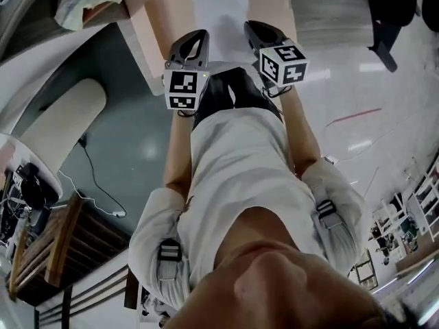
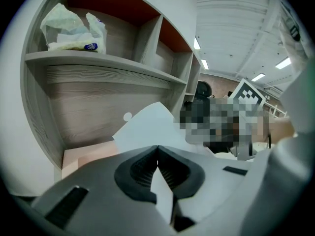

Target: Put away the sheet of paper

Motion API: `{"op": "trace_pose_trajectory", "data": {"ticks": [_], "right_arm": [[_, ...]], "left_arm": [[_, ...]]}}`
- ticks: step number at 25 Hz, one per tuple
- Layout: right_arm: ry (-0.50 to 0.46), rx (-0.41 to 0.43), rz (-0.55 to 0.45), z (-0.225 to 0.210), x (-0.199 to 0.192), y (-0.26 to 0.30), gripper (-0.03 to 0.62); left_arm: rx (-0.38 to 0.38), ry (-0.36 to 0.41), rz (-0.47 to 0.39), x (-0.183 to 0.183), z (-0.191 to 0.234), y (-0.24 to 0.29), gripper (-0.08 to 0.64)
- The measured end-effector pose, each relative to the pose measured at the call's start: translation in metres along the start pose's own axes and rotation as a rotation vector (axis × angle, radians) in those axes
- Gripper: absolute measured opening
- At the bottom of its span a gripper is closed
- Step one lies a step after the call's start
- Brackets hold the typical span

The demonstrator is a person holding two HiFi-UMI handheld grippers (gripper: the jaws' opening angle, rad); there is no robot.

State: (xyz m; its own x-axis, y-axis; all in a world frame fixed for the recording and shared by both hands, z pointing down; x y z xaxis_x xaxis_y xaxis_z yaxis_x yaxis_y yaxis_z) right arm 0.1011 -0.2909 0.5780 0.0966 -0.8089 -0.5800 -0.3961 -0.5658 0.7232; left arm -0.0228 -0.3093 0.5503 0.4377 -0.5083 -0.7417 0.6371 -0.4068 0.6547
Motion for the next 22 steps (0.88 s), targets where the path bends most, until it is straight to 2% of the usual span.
{"op": "trace_pose_trajectory", "data": {"ticks": [22], "right_arm": [[0.046, -0.098, 0.078, -0.067, -0.015, 0.036, 0.021]], "left_arm": [[-0.013, -0.004, 0.059, -0.007, 0.013, 0.049, 0.021]]}}
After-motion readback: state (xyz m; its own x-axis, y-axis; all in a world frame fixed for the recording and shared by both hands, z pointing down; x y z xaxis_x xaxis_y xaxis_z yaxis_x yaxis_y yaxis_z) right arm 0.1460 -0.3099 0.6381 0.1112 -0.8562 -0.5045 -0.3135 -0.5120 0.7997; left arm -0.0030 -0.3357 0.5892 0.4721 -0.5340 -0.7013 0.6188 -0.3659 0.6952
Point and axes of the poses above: the fingertips, and each gripper's own axes: y forward along the fingers, z to its left, x out of its top, the point moved 2 cm from there along -y, backward along the fingers, and after that the axes turned 9 degrees about z, right-handed, at the moved point
